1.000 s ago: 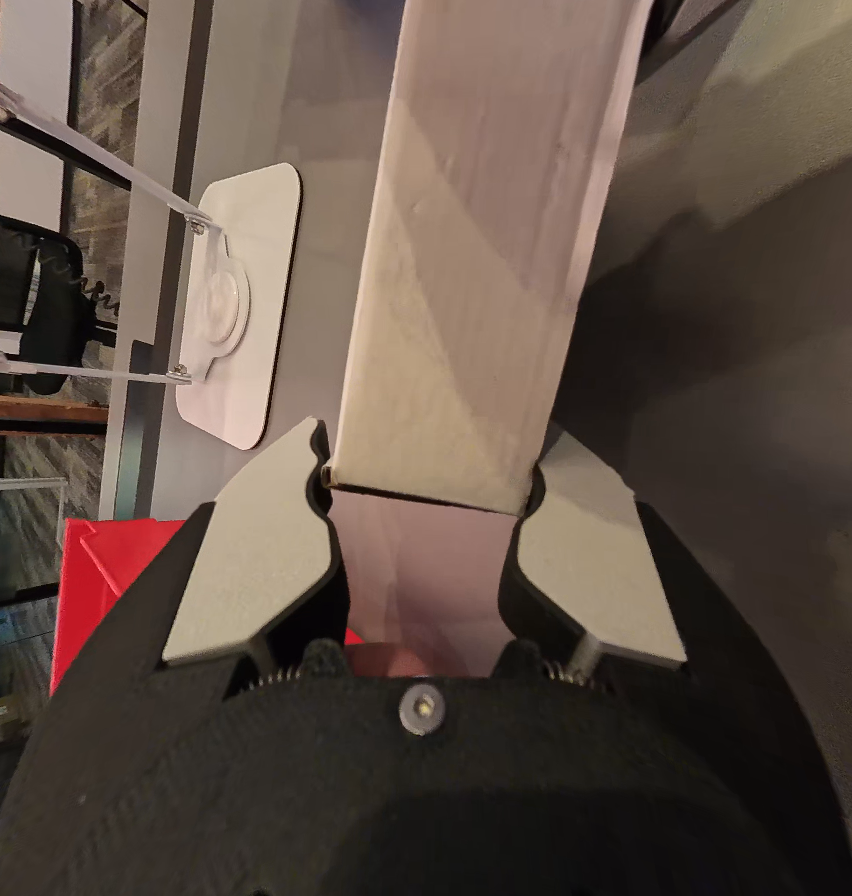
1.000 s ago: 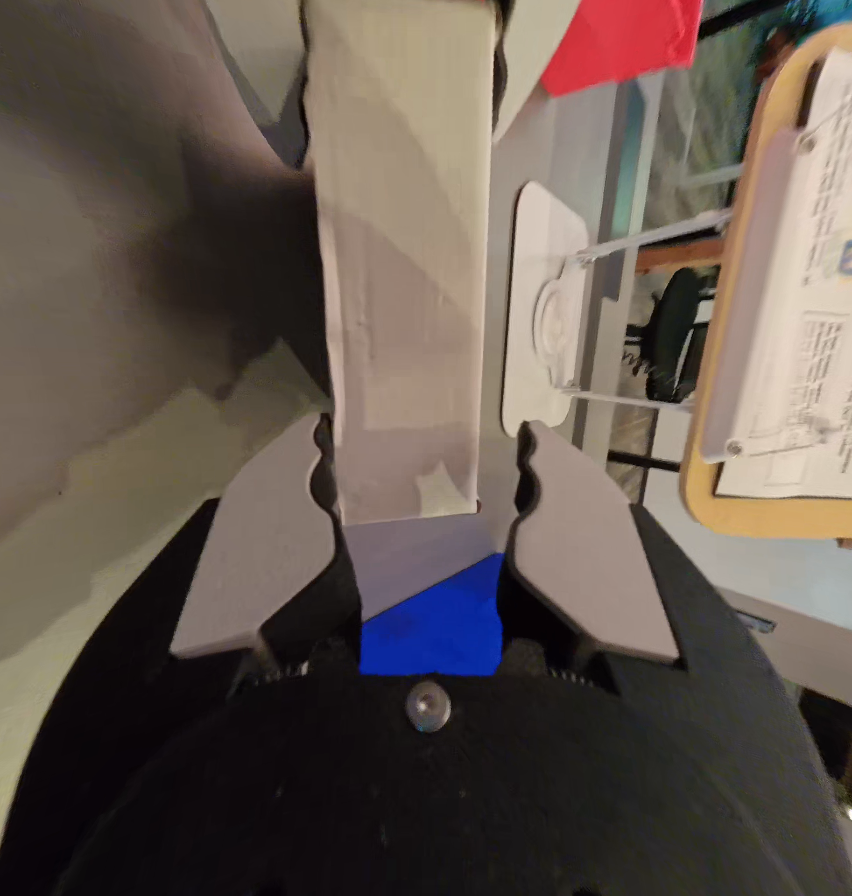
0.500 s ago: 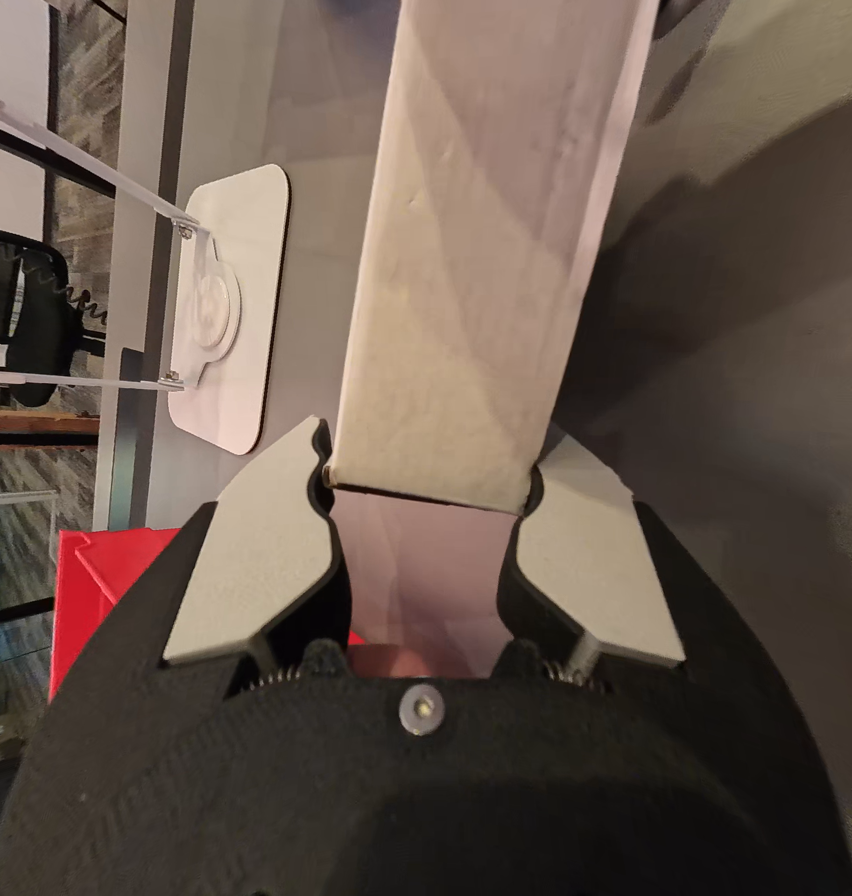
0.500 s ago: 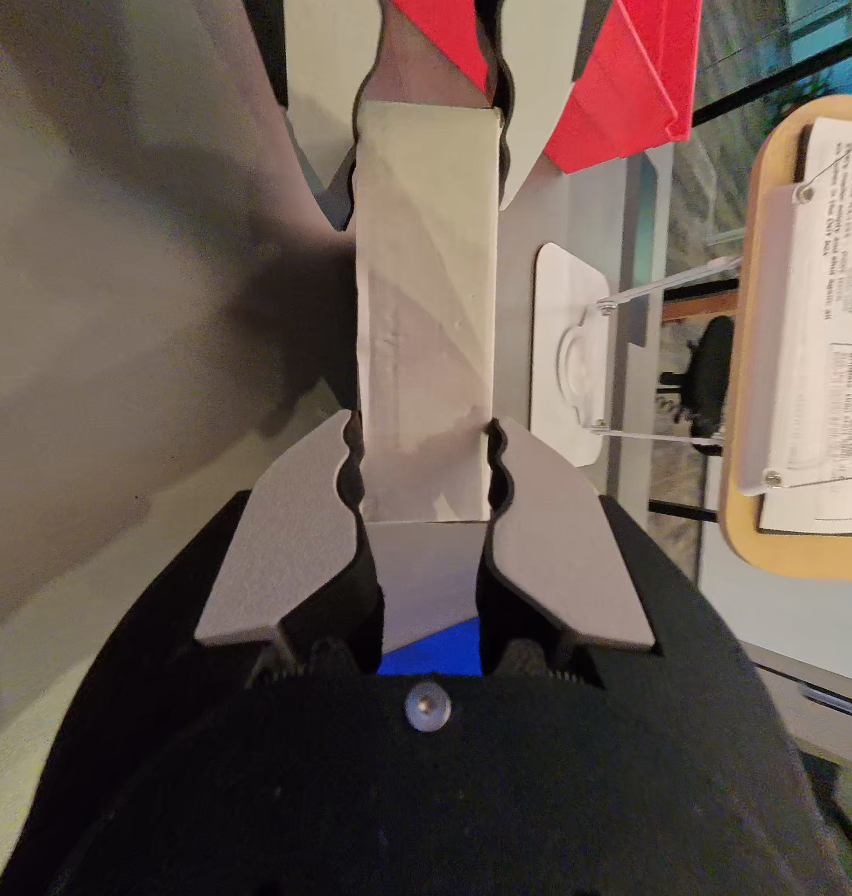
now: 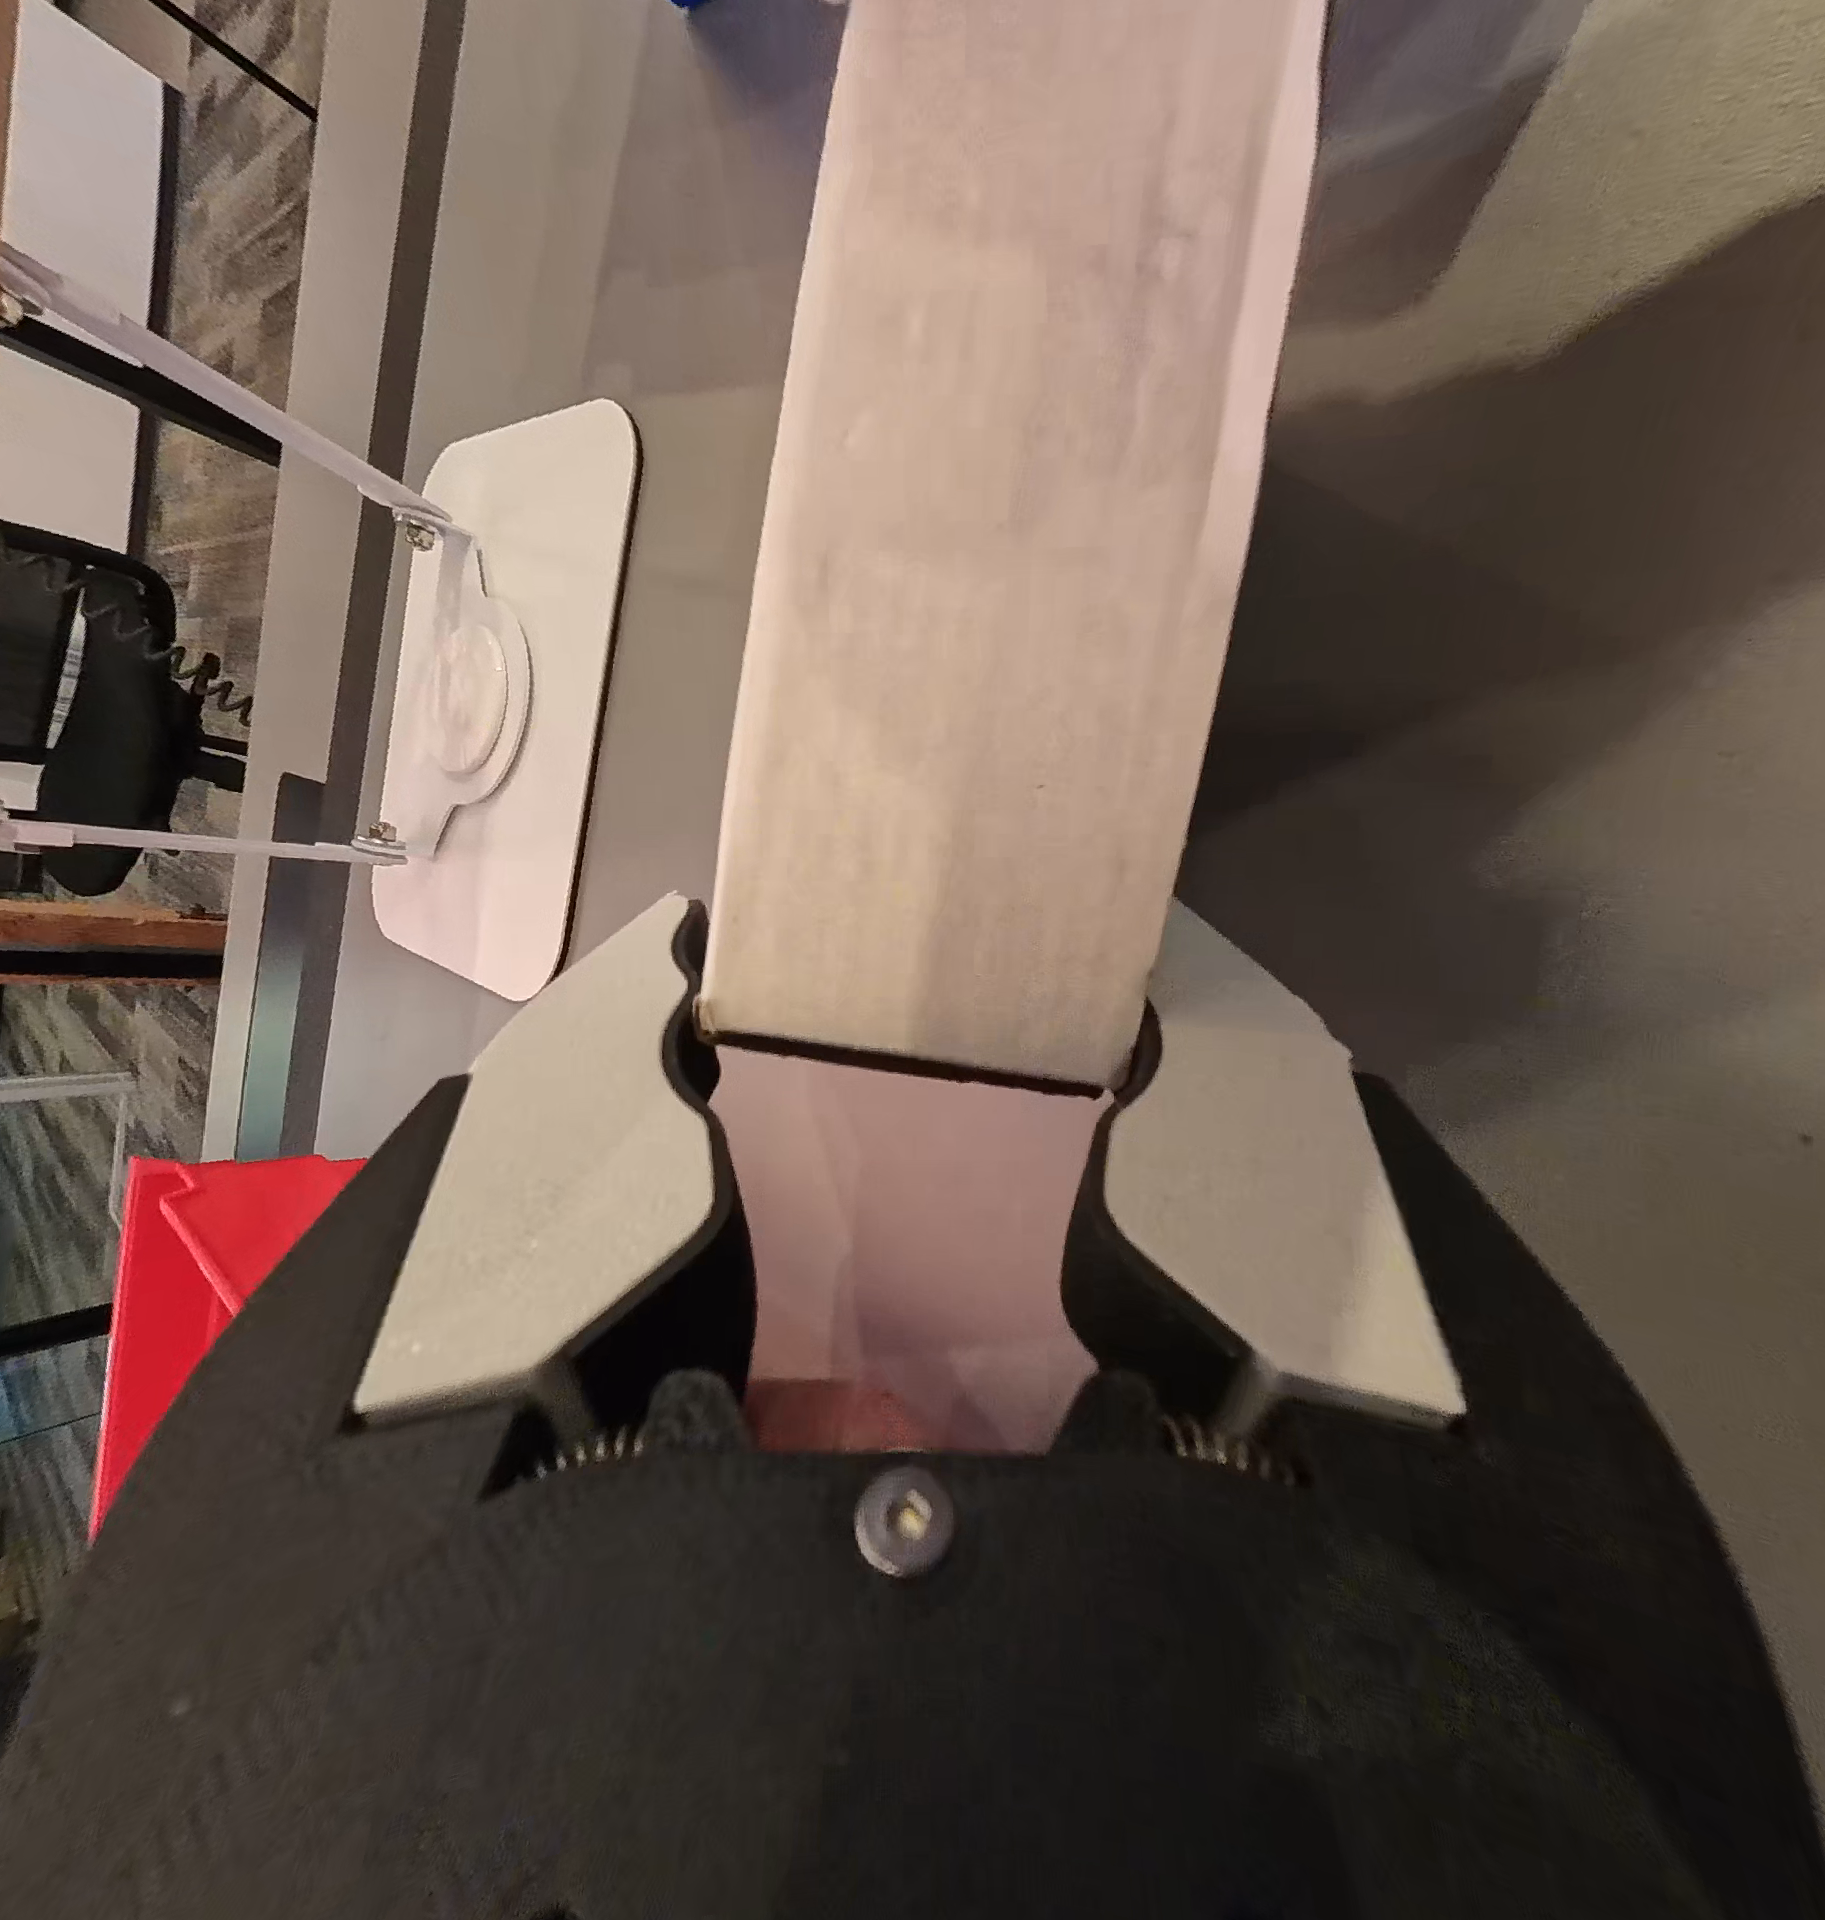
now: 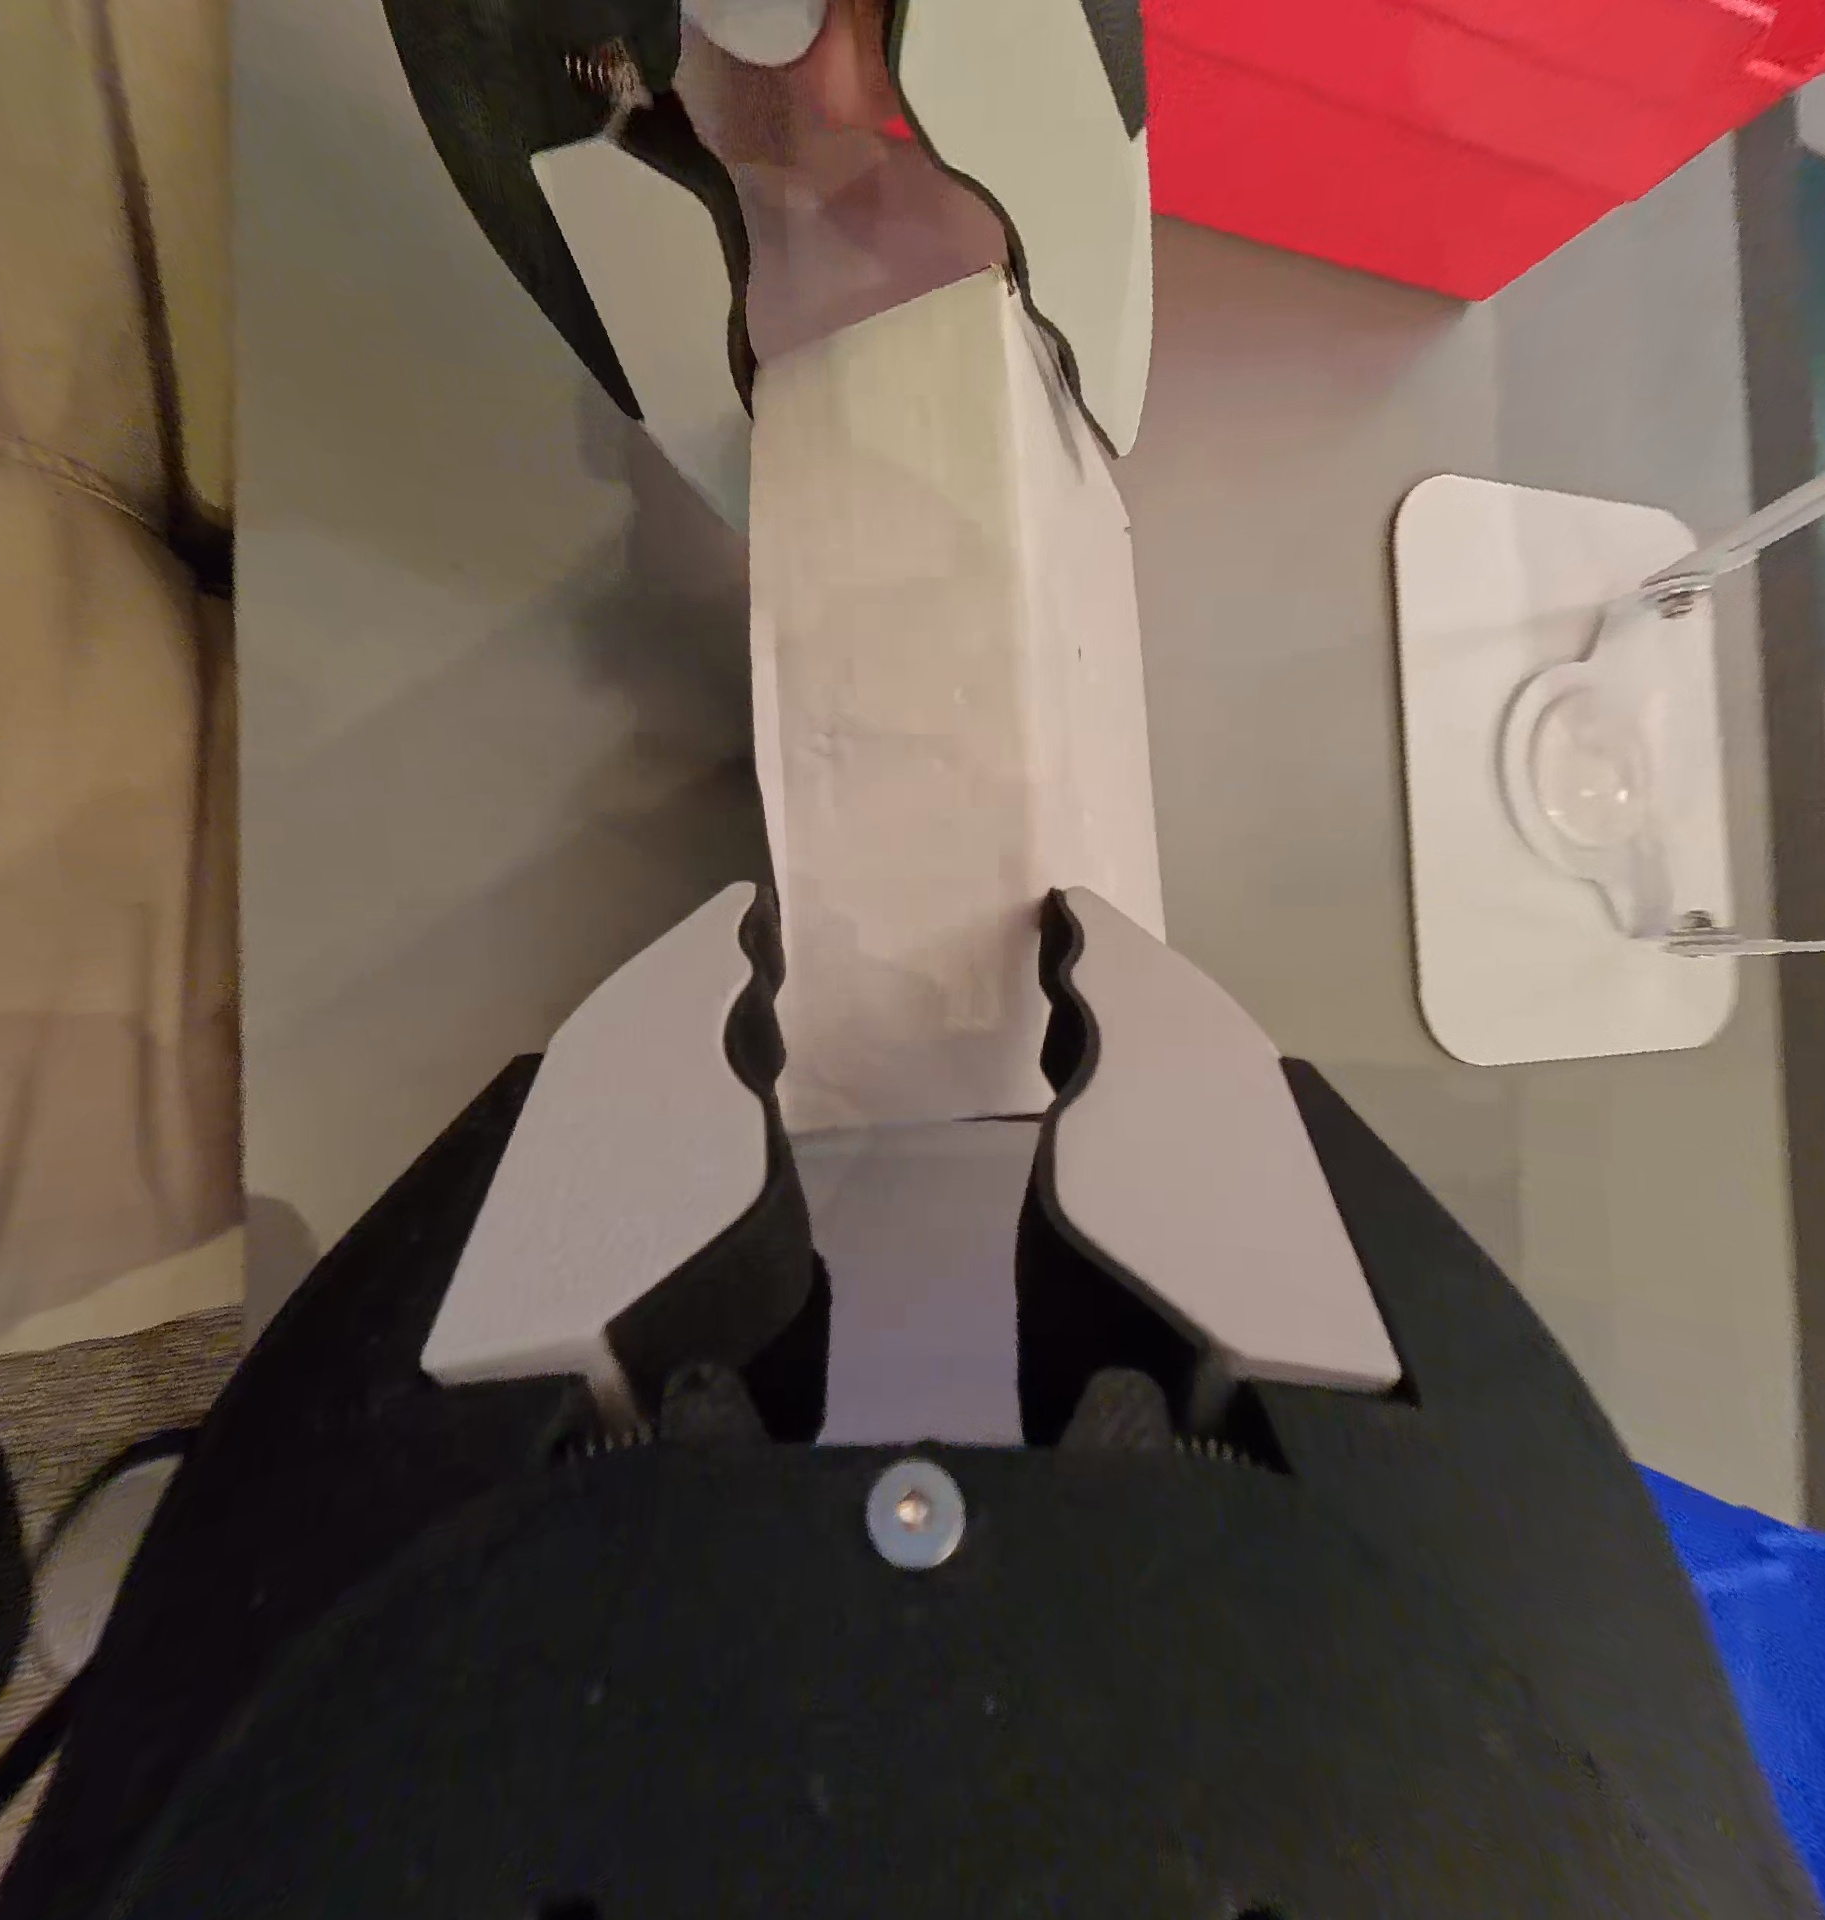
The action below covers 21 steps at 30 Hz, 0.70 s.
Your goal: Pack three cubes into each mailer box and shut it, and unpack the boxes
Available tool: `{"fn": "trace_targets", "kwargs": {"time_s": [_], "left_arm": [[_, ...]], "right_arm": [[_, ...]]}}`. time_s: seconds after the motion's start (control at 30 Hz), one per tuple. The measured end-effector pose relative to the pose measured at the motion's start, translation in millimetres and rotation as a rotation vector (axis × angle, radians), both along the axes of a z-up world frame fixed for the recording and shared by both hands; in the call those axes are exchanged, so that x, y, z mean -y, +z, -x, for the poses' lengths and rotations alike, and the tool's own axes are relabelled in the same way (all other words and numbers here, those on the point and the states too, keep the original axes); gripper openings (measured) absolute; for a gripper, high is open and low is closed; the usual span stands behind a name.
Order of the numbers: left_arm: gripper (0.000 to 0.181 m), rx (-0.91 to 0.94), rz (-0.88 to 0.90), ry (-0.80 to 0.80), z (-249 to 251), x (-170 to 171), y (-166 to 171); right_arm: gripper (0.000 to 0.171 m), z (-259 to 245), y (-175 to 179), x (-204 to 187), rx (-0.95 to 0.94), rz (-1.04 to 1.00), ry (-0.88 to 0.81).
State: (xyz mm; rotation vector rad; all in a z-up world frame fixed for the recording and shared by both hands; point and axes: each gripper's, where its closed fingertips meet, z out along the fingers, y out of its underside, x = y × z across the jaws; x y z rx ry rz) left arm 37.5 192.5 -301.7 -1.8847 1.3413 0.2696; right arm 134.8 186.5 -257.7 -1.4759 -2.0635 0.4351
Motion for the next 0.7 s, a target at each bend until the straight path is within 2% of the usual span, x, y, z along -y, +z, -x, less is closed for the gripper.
{"fn": "trace_targets", "kwargs": {"time_s": [0.03, 0.1, 0.13, 0.17, 0.2, 0.27, 0.37, 0.47, 0.53, 0.63, 0.7], "left_arm": [[0.074, -0.002, 0.000, -0.004, 0, 0, 0], [0.074, -0.128, -0.058, -0.063, 2, 3, -7], [0.073, -0.131, -0.074, -0.058, 0, 2, -8], [0.074, -0.080, -0.055, -0.020, -1, 1, -8], [0.074, -0.084, -0.049, -0.023, 0, 1, -8], [0.074, -0.074, -0.018, -0.014, 1, 0, -7], [0.074, -0.034, 0.020, 0.001, 1, -2, -6], [0.074, -0.045, 0.032, -0.003, 0, -3, -6], [0.074, -0.035, 0.047, 0.008, -1, -3, -5], [0.073, 0.007, 0.078, 0.018, 1, -4, -4], [0.073, 0.015, 0.086, 0.009, 1, -3, -4]], "right_arm": [[0.047, 0, 1, 0, 0.002, 0.043, 0.001], [0.026, 3, 11, -2, -0.041, 0.181, -0.018], [0.015, 3, 12, -2, -0.044, 0.251, -0.026], [0.005, 0, 5, -5, -0.008, 0.233, -0.033], [0.012, -1, 3, -7, 0.008, 0.185, -0.035], [0.048, -2, 10, -9, 0.025, 0.041, -0.045], [0.076, 2, 3, 9, 0.067, -0.167, -0.002], [0.072, 14, -6, 10, 0.066, -0.440, 0.002], [0.058, 21, -4, 4, 0.054, -0.614, -0.010], [0.037, 26, -4, 6, 0.020, -0.727, 0.019], [0.025, 27, 0, 10, -0.024, -0.724, 0.036]]}}
